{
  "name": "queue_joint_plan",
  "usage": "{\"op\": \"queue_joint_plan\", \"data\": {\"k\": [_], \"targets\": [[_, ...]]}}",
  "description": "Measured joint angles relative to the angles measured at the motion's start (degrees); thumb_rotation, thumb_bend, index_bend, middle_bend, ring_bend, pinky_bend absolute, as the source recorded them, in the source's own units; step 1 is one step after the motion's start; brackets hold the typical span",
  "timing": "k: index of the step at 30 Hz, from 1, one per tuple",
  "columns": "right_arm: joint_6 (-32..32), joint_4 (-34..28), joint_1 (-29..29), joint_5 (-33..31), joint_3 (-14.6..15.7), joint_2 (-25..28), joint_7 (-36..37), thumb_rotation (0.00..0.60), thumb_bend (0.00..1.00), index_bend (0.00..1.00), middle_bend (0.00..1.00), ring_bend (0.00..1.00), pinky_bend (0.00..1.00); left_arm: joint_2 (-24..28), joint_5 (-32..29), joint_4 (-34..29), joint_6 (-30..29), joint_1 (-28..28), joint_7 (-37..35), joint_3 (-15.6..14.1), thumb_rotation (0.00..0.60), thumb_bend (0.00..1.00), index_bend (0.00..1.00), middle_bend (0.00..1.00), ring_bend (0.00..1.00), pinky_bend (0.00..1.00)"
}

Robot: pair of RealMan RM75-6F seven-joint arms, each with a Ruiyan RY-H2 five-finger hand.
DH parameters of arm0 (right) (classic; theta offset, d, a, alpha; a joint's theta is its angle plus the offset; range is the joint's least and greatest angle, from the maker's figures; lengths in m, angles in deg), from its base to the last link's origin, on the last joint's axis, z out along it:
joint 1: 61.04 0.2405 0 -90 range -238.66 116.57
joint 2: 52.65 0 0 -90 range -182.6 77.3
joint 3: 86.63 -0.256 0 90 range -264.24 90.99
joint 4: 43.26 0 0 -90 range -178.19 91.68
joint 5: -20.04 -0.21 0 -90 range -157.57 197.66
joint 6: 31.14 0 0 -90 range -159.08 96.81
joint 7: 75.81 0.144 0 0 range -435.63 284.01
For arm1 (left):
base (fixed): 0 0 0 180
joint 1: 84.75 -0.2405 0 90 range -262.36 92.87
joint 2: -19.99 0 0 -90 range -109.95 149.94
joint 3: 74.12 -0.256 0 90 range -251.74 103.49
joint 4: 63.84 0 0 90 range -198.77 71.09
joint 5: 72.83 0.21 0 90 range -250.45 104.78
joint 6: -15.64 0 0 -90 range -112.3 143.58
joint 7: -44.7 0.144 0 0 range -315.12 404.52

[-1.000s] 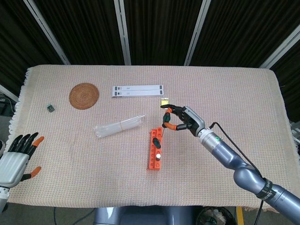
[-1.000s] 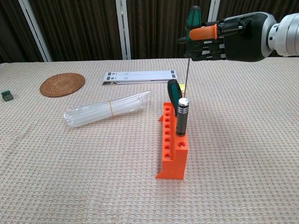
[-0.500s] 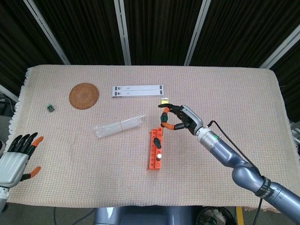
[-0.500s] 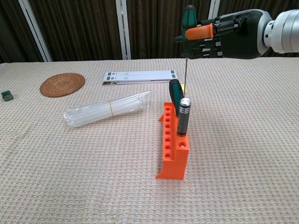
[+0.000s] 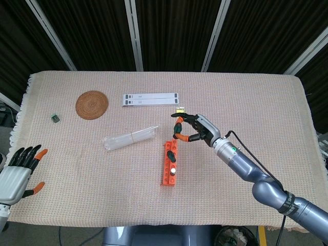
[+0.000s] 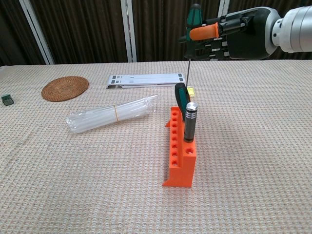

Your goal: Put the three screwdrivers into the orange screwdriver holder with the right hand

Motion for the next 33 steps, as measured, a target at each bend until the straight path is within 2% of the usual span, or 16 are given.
{"op": "queue_joint_plan", "data": {"k": [14,21,33], "targets": [[-1.2,1.9,1.6,-0.2,2.7,-0.4,0.8,0.600,0.42,0.60,0.18,0.00,0.00,-0.1,-0.1,0.3,0.1,0.0,-0.2,-0.1,0.600,0.24,0.09,0.00,0.00,0.00],[-1.2,2.3,1.8,1.8,5.2,-0.7,0.1,0.600,0.42,0.60,0.18,0.00,0.00,-0.2,-0.1,0.5,0.1,0.0,-0.3,0.0,0.600,0.24,0.09,0.00,0.00,0.00],[2.2,4.7,3.1,3.4,7.7,-2.9,0.9,0.600,0.42,0.60,0.18,0.00,0.00,-0.2,-0.2,0.6,-0.2,-0.3,-0.4,-0.2,0.600,0.23,0.09,0.00,0.00,0.00]]}}
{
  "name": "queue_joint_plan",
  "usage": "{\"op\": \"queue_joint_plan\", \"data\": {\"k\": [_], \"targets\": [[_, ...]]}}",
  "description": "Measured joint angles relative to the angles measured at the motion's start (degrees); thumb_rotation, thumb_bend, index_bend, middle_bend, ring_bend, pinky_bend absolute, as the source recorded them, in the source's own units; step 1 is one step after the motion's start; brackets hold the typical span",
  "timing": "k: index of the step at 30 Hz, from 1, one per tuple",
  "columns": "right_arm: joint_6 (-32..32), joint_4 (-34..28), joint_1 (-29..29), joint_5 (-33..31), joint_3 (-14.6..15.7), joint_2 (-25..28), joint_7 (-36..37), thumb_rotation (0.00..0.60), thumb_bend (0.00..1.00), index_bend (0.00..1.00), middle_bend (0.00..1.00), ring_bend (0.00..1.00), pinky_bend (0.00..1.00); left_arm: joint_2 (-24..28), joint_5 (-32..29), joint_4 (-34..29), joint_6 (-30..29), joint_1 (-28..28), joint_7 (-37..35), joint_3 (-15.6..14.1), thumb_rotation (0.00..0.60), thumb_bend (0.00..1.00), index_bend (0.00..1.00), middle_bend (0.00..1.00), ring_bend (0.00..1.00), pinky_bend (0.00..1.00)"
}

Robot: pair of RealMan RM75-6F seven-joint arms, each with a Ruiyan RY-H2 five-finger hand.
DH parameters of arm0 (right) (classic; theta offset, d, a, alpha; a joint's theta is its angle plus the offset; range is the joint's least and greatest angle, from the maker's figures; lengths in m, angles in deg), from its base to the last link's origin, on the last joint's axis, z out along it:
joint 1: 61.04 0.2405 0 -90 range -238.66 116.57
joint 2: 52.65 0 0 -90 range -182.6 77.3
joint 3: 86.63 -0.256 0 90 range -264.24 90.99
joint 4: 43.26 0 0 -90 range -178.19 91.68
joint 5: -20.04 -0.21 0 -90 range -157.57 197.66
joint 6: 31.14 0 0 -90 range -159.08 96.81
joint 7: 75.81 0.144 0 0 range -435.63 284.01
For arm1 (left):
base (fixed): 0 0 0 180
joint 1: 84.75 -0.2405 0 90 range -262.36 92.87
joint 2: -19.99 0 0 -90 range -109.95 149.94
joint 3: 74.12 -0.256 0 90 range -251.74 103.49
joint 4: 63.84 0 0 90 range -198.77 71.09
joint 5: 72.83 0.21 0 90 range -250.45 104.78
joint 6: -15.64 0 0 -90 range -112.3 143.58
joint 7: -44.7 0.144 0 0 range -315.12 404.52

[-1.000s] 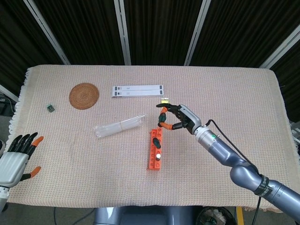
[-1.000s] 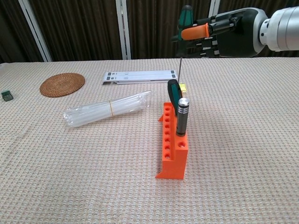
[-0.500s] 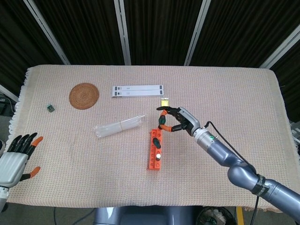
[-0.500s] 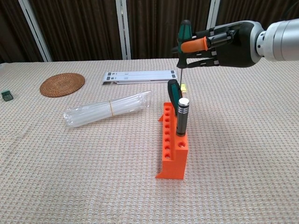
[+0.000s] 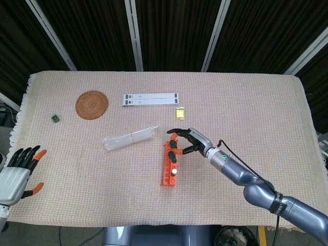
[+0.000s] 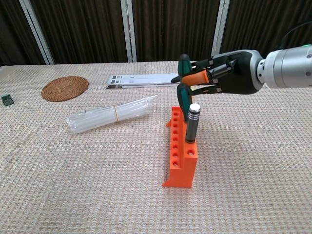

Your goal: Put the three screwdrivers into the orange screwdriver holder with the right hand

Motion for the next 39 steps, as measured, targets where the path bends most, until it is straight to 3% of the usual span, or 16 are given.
{"op": "queue_joint_plan", "data": {"k": [18,35,39], "targets": [[2.8,4.0,2.4,-1.5,0.5,-3.1,-1.1,0.600,0.42,0.59,0.18,0.00,0.00,-0.5,-0.6,0.8,0.5,0.1,-0.6,0.1,0.600,0.23,0.09,0.00,0.00,0.00],[4.6,4.1,1.3,-2.4,-1.1,-3.1,-3.2,0.600,0.37,0.32,0.13,0.00,0.00,-0.8,-0.6,1.5,0.4,0.0,-1.2,0.1,0.600,0.23,0.09,0.00,0.00,0.00],[5.3,3.4,0.4,-2.3,-2.1,-3.1,-4.4,0.600,0.37,0.30,0.13,0.00,0.00,-0.7,-0.4,1.4,0.2,-0.1,-1.3,0.0,0.600,0.23,0.09,0.00,0.00,0.00]]}}
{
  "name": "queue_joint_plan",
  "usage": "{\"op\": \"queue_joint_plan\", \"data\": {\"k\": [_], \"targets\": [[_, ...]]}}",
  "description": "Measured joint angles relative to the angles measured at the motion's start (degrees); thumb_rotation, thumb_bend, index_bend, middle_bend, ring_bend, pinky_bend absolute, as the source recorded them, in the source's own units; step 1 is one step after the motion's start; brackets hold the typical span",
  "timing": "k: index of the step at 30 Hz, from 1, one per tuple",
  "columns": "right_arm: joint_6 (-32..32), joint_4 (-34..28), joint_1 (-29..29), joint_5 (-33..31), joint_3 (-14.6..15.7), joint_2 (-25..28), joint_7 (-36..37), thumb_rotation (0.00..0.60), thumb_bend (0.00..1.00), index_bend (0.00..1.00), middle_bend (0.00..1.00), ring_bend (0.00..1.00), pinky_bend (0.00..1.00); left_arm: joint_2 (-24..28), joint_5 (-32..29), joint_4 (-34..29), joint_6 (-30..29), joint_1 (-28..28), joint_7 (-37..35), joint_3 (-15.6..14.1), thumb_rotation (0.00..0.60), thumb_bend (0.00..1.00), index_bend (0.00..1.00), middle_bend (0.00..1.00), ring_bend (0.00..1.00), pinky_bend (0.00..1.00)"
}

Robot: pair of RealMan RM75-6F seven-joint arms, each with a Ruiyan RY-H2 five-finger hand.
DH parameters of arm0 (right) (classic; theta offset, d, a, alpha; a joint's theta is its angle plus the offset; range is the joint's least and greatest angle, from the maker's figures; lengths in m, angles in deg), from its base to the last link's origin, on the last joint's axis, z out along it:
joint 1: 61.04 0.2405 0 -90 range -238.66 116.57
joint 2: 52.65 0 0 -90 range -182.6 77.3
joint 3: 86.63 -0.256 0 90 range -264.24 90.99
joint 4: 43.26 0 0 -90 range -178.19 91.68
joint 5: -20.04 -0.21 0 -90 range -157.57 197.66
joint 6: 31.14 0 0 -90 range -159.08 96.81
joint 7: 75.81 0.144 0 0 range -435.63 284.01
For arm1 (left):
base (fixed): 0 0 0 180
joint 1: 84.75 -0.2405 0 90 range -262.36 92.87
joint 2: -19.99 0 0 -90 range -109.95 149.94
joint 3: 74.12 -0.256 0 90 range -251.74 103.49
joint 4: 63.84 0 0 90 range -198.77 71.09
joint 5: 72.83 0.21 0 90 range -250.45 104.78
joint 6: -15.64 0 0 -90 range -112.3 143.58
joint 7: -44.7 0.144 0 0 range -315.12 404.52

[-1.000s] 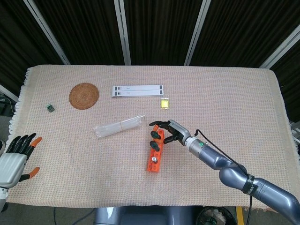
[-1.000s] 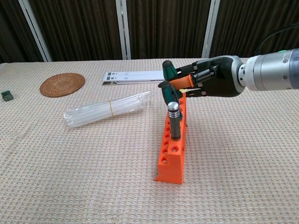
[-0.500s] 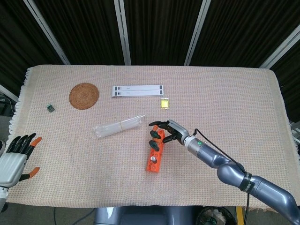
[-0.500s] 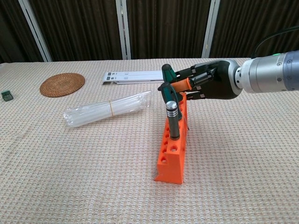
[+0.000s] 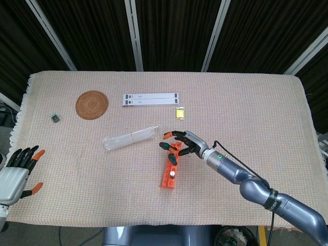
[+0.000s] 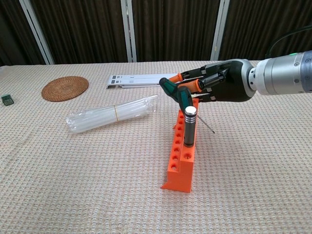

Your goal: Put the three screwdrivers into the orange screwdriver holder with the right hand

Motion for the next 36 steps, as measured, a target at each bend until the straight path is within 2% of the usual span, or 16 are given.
{"op": "queue_joint_plan", "data": {"k": [7,13,20,29,32,36], "targets": [[0.8,-0.9,-1.3,0.0,-1.4,0.1,-1.9,0.600,0.37,0.27,0.12,0.00,0.00,0.1,0.2,-0.1,-0.1,0.0,-0.1,0.0,0.600,0.23,0.09,0.00,0.00,0.00],[0.5,-2.3,-2.1,0.6,-2.5,0.3,-4.2,0.600,0.37,0.20,0.08,0.00,0.00,0.3,0.3,-0.2,-0.4,-0.1,-0.4,0.0,0.600,0.23,0.09,0.00,0.00,0.00],[-3.4,-5.2,-3.5,3.3,-3.5,1.4,-7.3,0.600,0.37,0.19,0.06,0.00,0.00,0.3,0.4,0.1,-0.8,-0.3,-0.9,0.1,0.600,0.23,0.09,0.00,0.00,0.00],[-16.3,-7.9,-6.5,9.6,-2.0,4.2,-12.1,0.600,0.37,0.20,0.08,0.00,0.00,-0.2,0.6,1.3,-1.8,-0.6,-1.8,0.3,0.600,0.23,0.08,0.00,0.00,0.00],[-22.1,-8.0,-7.6,12.6,-0.3,5.5,-16.2,0.600,0.39,0.21,0.09,0.00,0.00,-0.4,0.6,1.7,-2.2,-0.7,-1.8,0.5,0.600,0.23,0.08,0.00,0.00,0.00],[-31.4,-7.1,-9.8,17.2,3.1,7.2,-25.3,0.600,0.40,0.22,0.10,0.00,0.00,-1.1,0.7,2.3,-3.2,-0.8,-1.6,1.0,0.600,0.23,0.08,0.00,0.00,0.00]]}}
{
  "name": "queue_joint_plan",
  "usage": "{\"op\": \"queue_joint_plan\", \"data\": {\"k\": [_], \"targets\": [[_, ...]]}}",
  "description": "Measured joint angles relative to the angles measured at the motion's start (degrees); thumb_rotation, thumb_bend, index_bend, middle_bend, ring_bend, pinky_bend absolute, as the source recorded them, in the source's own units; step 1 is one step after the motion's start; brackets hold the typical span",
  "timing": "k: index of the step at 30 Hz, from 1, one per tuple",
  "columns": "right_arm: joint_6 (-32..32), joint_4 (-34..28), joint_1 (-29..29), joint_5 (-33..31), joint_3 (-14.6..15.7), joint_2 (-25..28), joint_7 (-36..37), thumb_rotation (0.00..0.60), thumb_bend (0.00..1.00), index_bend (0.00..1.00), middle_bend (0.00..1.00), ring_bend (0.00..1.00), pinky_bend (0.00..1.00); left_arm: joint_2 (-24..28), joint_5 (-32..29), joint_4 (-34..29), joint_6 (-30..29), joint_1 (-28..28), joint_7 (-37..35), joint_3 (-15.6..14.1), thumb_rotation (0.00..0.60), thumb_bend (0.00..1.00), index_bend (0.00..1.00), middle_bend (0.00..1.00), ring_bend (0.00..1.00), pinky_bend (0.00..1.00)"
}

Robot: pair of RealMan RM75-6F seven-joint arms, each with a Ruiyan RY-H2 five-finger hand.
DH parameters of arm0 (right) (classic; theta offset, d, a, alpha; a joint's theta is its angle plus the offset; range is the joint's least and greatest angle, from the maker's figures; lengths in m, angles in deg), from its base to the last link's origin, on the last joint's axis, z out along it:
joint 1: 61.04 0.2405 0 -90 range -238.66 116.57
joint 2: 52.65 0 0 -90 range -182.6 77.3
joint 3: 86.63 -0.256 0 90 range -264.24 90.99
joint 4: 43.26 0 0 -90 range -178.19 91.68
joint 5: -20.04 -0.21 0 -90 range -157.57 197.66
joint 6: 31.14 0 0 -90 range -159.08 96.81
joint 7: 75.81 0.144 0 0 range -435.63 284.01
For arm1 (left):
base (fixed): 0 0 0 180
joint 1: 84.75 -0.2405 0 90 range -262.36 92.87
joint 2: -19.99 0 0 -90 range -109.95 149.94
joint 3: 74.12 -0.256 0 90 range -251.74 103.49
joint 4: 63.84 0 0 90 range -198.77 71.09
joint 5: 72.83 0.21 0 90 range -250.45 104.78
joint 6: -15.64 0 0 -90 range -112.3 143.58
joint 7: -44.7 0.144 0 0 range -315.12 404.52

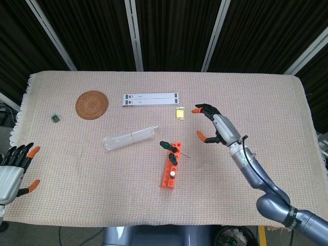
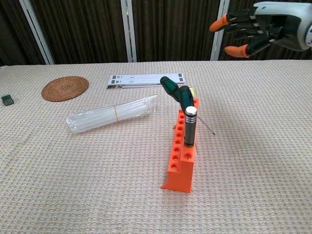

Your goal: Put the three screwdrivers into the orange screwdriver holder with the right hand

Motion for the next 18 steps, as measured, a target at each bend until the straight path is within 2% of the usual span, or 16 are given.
{"op": "queue_joint_plan", "data": {"k": [6,9,14,18], "targets": [[-13.3,1.2,-5.6,4.8,7.9,3.8,-12.2,0.600,0.40,0.22,0.10,0.00,0.00,-1.2,0.2,1.0,-0.8,0.0,0.3,0.6,0.600,0.23,0.08,0.00,0.00,0.00],[-18.3,1.3,-8.8,6.0,11.6,6.3,-15.1,0.600,0.40,0.21,0.08,0.00,0.00,-1.9,0.2,1.4,-1.4,0.1,0.7,1.1,0.600,0.23,0.08,0.00,0.00,0.00],[-25.2,1.6,-13.4,6.8,16.1,9.0,-19.6,0.600,0.40,0.13,0.01,0.00,0.00,-2.7,0.5,1.5,-2.1,0.1,2.1,1.4,0.600,0.23,0.07,0.00,0.00,0.00],[-31.0,1.5,-17.1,6.5,19.8,10.3,-22.8,0.600,0.40,0.10,0.00,0.00,0.00,-3.3,0.8,1.3,-2.6,-0.1,3.5,1.4,0.600,0.23,0.06,0.00,0.00,0.00]]}}
